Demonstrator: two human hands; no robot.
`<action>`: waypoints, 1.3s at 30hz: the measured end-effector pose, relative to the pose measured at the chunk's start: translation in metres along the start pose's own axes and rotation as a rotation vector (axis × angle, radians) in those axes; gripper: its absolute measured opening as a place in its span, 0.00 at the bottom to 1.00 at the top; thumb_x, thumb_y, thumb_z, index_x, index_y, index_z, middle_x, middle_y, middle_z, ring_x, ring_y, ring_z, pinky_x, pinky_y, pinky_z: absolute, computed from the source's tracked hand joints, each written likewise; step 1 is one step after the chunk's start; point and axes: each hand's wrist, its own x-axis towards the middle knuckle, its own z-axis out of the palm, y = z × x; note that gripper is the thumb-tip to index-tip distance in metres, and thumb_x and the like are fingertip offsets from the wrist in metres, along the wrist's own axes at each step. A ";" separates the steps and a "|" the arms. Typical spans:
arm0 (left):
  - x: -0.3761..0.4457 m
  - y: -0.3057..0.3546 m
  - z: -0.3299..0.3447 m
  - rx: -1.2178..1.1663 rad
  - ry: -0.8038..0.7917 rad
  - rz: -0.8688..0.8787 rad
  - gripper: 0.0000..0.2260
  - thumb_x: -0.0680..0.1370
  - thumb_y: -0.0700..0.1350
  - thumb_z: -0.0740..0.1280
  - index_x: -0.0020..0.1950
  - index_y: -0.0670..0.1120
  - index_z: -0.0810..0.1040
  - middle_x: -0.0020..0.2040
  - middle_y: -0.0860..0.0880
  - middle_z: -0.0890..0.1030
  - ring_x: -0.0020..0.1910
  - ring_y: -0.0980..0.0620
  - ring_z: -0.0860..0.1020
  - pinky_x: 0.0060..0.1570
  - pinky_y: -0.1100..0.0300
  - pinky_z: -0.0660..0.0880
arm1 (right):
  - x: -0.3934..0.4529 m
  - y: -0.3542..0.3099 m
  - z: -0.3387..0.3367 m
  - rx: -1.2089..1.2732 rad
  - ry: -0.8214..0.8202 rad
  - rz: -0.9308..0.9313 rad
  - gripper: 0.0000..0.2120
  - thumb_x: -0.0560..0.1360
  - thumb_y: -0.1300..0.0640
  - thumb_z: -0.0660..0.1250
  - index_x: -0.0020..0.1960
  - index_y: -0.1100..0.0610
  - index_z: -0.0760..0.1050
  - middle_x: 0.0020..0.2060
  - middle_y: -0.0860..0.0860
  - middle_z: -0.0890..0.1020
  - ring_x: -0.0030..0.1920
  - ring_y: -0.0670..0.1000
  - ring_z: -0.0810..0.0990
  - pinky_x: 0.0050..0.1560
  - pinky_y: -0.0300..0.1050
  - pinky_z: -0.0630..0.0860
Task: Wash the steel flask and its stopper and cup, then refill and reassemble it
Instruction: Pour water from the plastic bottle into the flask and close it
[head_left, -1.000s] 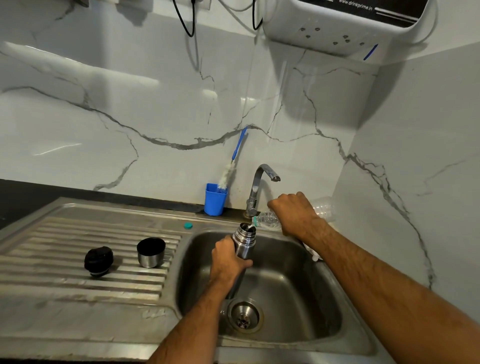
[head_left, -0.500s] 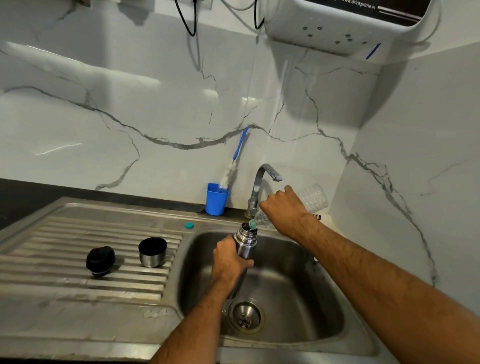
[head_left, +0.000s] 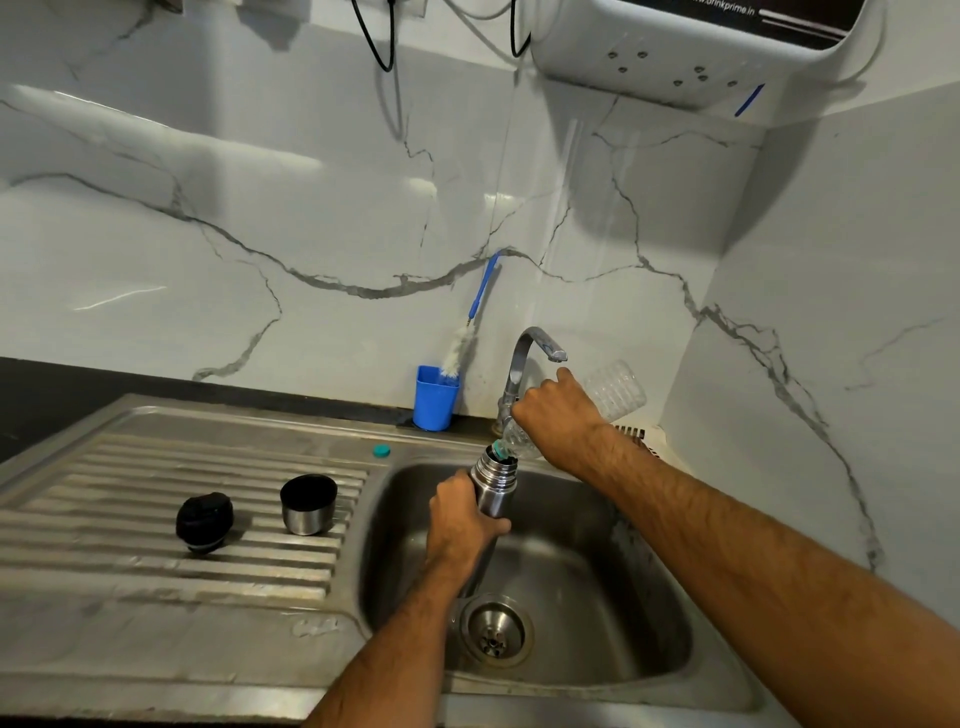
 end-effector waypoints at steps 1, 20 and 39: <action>0.000 0.000 0.000 -0.002 0.002 0.000 0.33 0.64 0.44 0.84 0.66 0.46 0.76 0.61 0.47 0.82 0.61 0.50 0.81 0.60 0.57 0.77 | 0.000 0.000 0.000 0.001 -0.004 0.001 0.17 0.75 0.53 0.74 0.62 0.53 0.78 0.55 0.53 0.83 0.57 0.56 0.81 0.63 0.57 0.71; -0.003 0.000 -0.001 -0.008 0.041 0.013 0.32 0.64 0.44 0.84 0.65 0.47 0.77 0.60 0.48 0.83 0.60 0.51 0.81 0.59 0.60 0.74 | -0.032 -0.001 0.055 0.887 -0.062 0.309 0.35 0.64 0.54 0.83 0.67 0.56 0.74 0.61 0.55 0.81 0.58 0.56 0.81 0.59 0.52 0.80; -0.003 0.017 -0.042 -0.044 0.200 0.155 0.25 0.61 0.44 0.85 0.54 0.47 0.80 0.48 0.52 0.84 0.46 0.56 0.82 0.47 0.66 0.77 | -0.034 -0.047 0.075 2.024 0.148 0.515 0.32 0.71 0.67 0.72 0.69 0.50 0.64 0.56 0.48 0.79 0.55 0.46 0.79 0.46 0.41 0.75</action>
